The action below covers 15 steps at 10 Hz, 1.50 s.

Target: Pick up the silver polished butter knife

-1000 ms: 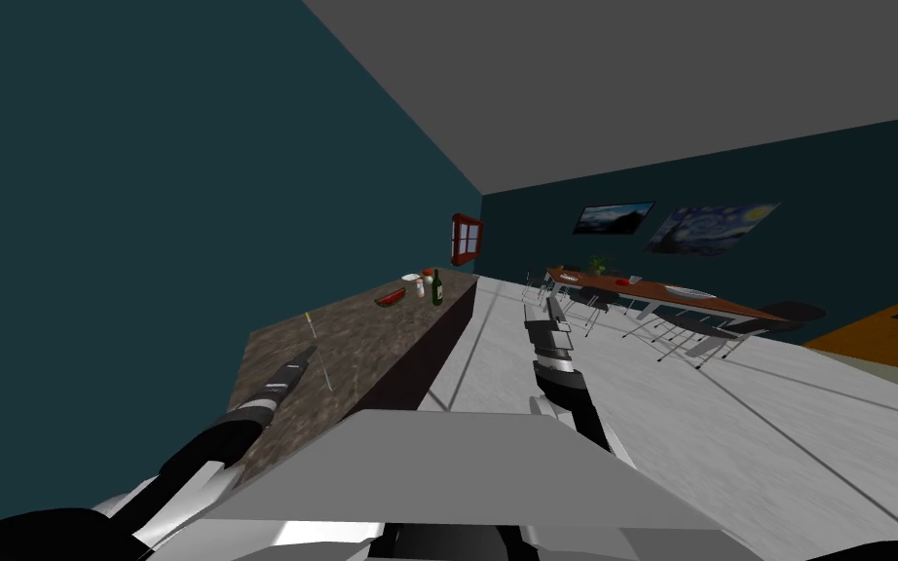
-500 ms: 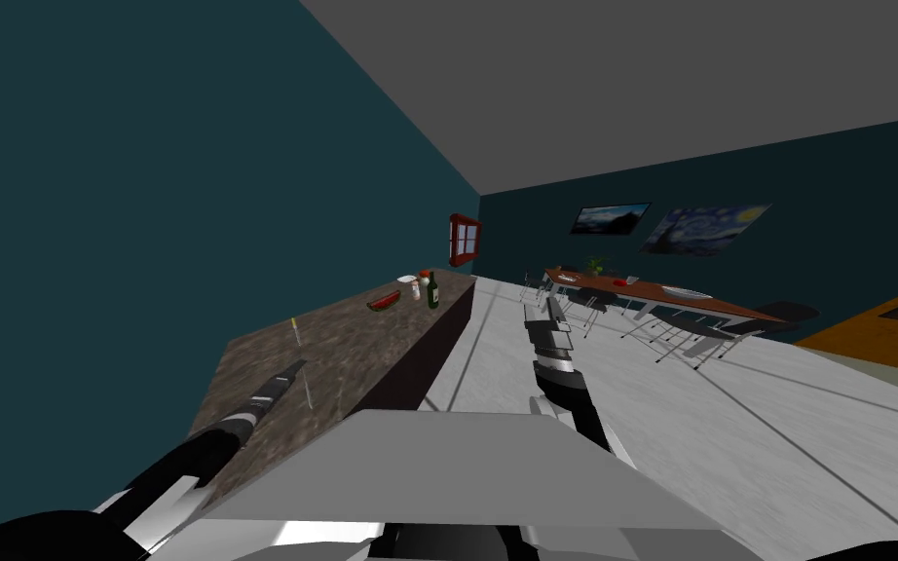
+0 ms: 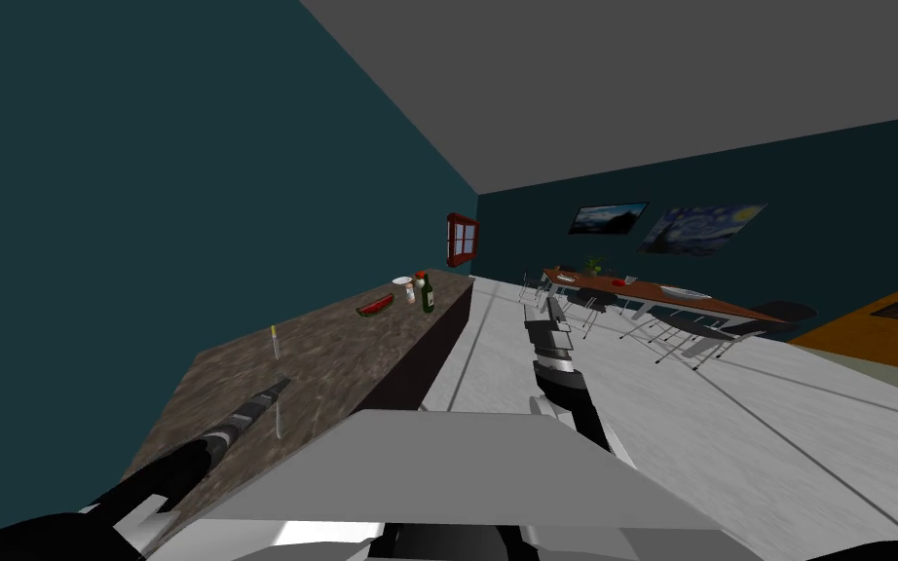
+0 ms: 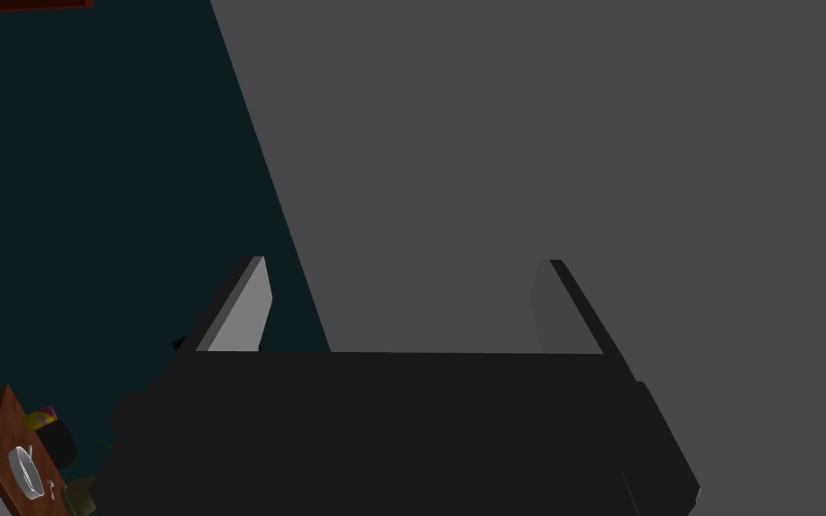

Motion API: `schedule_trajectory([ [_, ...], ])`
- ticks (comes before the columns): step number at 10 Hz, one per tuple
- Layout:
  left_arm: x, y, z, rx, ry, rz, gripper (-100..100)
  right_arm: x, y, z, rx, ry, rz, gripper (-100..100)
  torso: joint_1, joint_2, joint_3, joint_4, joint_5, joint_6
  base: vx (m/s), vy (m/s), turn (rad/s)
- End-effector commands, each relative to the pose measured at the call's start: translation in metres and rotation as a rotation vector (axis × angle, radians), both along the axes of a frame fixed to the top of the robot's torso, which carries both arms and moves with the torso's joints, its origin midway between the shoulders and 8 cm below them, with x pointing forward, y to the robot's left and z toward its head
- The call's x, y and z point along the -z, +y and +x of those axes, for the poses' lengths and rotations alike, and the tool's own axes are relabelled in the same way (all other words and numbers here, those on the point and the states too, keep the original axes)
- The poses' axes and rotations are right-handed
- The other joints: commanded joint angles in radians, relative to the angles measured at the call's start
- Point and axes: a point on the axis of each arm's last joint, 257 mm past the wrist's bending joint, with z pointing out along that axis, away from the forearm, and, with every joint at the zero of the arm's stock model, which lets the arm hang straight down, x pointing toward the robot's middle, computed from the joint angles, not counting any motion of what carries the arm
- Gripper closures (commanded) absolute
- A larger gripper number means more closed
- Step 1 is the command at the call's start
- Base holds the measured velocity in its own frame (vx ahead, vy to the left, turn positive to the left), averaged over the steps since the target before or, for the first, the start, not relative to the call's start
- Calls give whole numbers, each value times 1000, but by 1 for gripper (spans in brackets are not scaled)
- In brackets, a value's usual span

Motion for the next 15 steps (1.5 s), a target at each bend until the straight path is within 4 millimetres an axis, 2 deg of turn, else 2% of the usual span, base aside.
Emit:
schedule_trajectory([
  [1, 12, 9, -16, -6, 91, 22, -100, 0, 0, 0, 0, 0, 0, 0, 0, 0, 0, 0, 0, 0, 101, -38, -39],
  [2, 12, 10, -17, -8, 94, 22, -100, 0, 0, 0, 0, 0, 0, 0, 0, -1, -1, 0, 0, 0, 66, -29, -7],
  [5, 27, 27, -51, -17, 259, 61, -100, 0, 0, 0, 0, 0, 0, 0, 0, 0, 0, 0, 0, 0, 73, -38, -25],
  [10, 40, 47, -99, -30, 469, 107, -100, 0, 0, 0, 0, 0, 0, 0, 0, 0, 0, 0, 0, 0, 85, -36, -21],
  [11, 37, 43, -91, -26, 438, 102, -100, 0, 0, 0, 0, 0, 0, 0, 0, 1, 0, 0, 0, 0, 32, -15, -1],
  [12, 37, 44, -92, -28, 445, 103, 0, 0, 0, 0, 0, 0, 0, 0, 1, 3, 1, 1, 0, 0, 6, -3, 1],
  [13, 44, 47, -94, -35, 444, 101, -100, 0, 0, 0, 0, 0, 0, 0, 2, 4, 3, 1, 0, 0, 9, 17, -47],
  [15, 51, 49, -97, -42, 444, 99, -100, 0, 0, 0, 0, 0, 0, 0, 4, 5, 3, 1, 1, 0, 13, 31, -48],
])
